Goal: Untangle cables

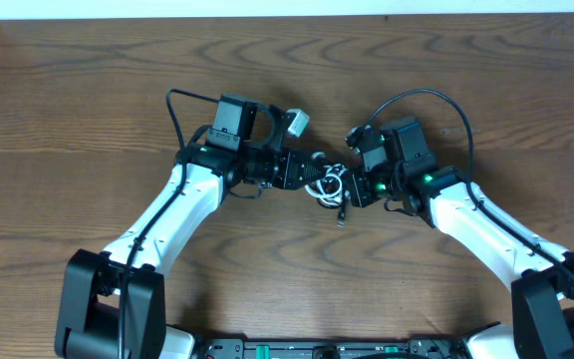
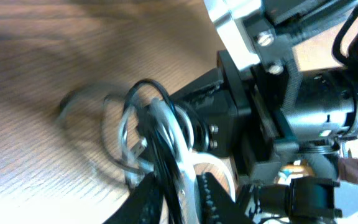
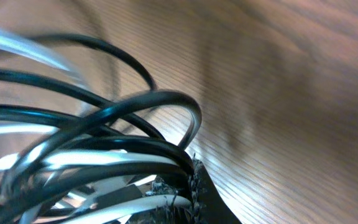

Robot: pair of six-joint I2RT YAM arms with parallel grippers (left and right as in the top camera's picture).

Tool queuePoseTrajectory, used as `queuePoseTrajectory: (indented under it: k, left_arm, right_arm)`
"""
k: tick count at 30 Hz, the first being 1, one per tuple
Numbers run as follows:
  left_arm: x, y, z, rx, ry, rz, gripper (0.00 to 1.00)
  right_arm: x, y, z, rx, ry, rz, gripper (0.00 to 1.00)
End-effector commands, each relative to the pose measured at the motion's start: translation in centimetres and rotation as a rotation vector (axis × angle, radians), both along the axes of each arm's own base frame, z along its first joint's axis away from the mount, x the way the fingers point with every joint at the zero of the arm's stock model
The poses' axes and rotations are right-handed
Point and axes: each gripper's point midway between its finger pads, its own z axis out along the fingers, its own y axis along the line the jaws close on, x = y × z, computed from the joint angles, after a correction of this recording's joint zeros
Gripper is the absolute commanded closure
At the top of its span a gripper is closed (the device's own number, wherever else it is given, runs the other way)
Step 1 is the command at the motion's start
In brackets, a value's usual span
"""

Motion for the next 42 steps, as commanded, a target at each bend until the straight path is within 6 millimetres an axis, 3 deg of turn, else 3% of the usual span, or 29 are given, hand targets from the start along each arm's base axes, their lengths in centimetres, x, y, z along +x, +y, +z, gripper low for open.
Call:
queuePoseTrajectory:
  k: [1,2,4,8,9,10,13,19,26,34,42]
  left_arm:
    - [0.6,0.7,0.3,0.046,-0.027,0.037,0.78]
    - [0.5,0.7,0.3,0.047,-0.024,0.037,0.79]
    - [0.3,0.6,0.2,0.049,-0.018,0.034,0.92]
    - [0.4,0.7,0.1,0.052,-0.019,0.035,0.92]
    - [0.3,0.7,0.1,0.052,-0.017,0.035,0.9]
    - [0.3,0.7,0.0,0.055,-0.017,0.037,0.77]
    - [0.4,1.2,-0.8,0.099,-0.007,0.06,0.57]
    - [0.7,4.6,-4.1,0.334,0.031,0.175,0.44]
    - [0.8,5.6,-4.8,0.398,0.038,0.208,0.4]
    - [0.9,5.6,-4.8,0.394,0.033,0.208,0.33]
    - [0.9,5.6,-4.8,0.394,0.033,0.208,0.31]
  right_arm:
    - [0.0,-1.2,-1.5,-0.052,0.024,-0.044,0.99]
    - [-0.1,-1.1,-1.5,-0.05,0.025,-0.044,0.99]
    - [-0.1,-1.1,-1.5,-0.05,0.025,-0.043,0.99]
    - [0.0,-1.0,-1.4,-0.045,0.023,-0.041,0.99]
    - [-0.1,-0.9,-1.4,-0.038,0.024,-0.036,0.99]
    - [-0.2,-0.7,-1.2,-0.024,0.027,-0.027,0.99]
    - [-0.3,-0.1,-0.9,0.01,0.028,-0.007,0.99]
    - [-0.3,0.7,-0.3,0.058,0.03,0.005,0.99]
    - [0.3,-0.1,-0.7,0.068,0.107,-0.157,0.99]
    - [0.8,-3.7,-2.5,-0.032,0.201,-0.491,0.99]
    - [0.3,-4.0,-2.8,-0.029,0.252,-0.544,0.99]
